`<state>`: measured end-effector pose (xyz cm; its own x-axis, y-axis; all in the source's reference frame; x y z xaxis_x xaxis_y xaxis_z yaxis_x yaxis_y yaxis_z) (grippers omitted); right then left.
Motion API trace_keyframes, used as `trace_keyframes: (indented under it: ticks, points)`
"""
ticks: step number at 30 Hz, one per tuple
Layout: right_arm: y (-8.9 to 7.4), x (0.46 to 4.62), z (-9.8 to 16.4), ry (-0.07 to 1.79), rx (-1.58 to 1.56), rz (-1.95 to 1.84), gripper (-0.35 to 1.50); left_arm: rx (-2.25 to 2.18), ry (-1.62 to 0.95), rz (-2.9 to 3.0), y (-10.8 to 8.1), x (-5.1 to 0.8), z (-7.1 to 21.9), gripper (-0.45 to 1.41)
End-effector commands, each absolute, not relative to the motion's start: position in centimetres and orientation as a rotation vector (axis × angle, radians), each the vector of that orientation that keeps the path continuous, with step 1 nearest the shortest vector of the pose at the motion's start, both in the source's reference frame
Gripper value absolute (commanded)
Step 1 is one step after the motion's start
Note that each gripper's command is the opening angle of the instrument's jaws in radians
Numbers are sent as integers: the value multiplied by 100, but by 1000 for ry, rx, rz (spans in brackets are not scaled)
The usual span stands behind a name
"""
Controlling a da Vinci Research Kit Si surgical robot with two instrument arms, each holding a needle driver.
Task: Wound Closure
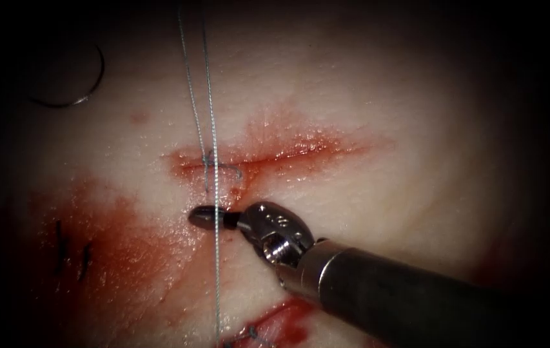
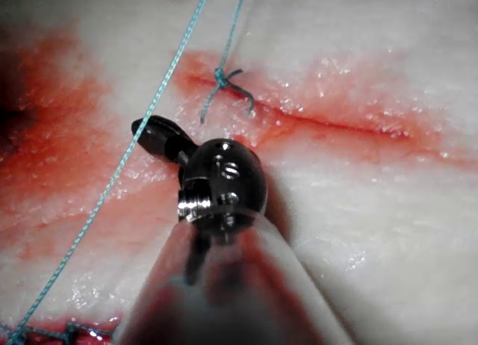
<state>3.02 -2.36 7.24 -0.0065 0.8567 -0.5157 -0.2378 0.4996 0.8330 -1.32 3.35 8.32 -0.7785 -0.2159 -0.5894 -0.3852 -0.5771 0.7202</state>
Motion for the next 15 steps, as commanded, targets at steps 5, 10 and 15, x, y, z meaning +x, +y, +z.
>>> trace_keyframes:
  ticks: [5,10,15]
  points:
    - [-223,306,712,1320,630,938,22,-1212,1262,2445,314,-144,812,-45]
    - [-206,281,700,1339,573,898,20,-1429,1107,2333,274,-149,775,-45]
    - [-189,247,686,1388,554,882,20,-1629,1016,2257,246,-153,722,-45]
